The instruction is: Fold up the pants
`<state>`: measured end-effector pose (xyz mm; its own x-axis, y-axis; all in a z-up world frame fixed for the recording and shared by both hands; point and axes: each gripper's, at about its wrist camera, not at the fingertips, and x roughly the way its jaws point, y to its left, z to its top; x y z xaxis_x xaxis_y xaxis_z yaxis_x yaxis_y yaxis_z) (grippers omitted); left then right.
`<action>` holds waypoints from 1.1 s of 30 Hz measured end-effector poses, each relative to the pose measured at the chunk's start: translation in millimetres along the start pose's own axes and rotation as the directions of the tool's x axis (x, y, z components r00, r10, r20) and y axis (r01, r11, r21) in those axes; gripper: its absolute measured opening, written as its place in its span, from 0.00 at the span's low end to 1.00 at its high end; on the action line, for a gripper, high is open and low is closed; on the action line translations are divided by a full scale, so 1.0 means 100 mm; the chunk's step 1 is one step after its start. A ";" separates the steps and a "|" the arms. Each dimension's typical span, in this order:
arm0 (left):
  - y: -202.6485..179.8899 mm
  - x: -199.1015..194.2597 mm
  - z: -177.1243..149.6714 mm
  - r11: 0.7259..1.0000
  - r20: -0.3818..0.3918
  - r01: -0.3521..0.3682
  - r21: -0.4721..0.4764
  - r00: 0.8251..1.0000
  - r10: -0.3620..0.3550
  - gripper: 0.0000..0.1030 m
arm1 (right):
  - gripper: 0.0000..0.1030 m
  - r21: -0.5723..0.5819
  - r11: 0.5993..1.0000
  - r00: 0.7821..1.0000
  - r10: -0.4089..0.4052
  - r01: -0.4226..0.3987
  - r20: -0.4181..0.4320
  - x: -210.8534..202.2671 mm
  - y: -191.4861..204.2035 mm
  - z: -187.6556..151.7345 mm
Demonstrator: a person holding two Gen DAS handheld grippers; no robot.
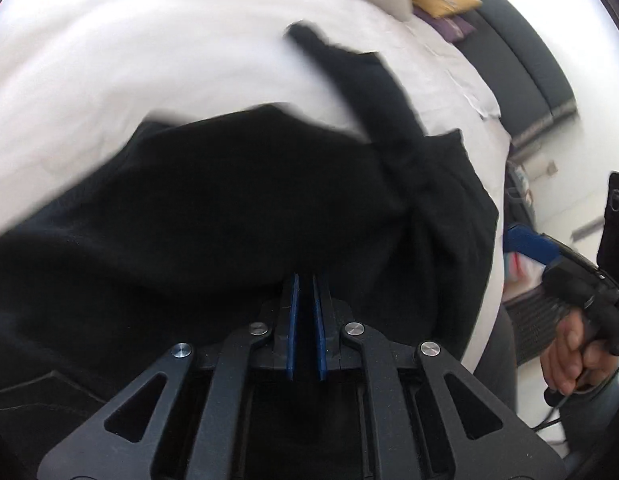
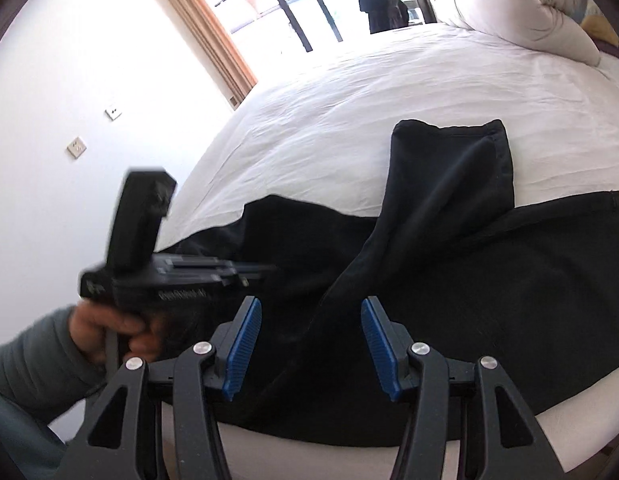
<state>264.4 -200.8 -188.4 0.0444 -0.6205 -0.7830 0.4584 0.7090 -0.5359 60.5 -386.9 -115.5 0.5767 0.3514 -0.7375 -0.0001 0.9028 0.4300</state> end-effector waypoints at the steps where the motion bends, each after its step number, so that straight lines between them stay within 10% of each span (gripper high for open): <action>1: 0.12 0.00 0.01 0.996 0.013 0.060 -0.064 0.998 -0.059 0.05 | 0.54 0.029 1.000 1.000 -0.004 0.004 -0.001 0.01 -0.04 0.09; 14: 0.40 0.03 -0.07 0.997 0.098 0.024 -0.070 0.995 -0.017 0.04 | 0.65 -0.093 0.938 0.936 -0.341 0.333 -0.087 0.95 -0.25 1.49; 25: 0.51 0.01 -0.20 0.997 0.117 0.051 -0.064 0.992 -0.044 0.03 | 0.65 -0.215 0.836 0.819 -0.542 0.504 -0.187 1.97 -0.45 1.81; 29: 0.51 0.01 -0.21 0.996 0.116 0.054 -0.066 0.992 -0.046 0.03 | 0.54 -0.179 0.843 0.811 -0.538 0.508 -0.230 2.14 -0.64 1.85; 33: 0.50 0.00 -0.22 0.996 0.115 0.054 -0.067 0.992 -0.046 0.03 | 0.18 -0.161 0.858 0.827 -0.514 0.488 -0.228 2.15 -0.67 1.94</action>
<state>268.2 -158.6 -222.3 0.1256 -0.6868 -0.7160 0.3996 0.6956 -0.5971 342.9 -419.6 -201.9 0.2902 -0.1169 -0.9498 0.1496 0.9858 -0.0756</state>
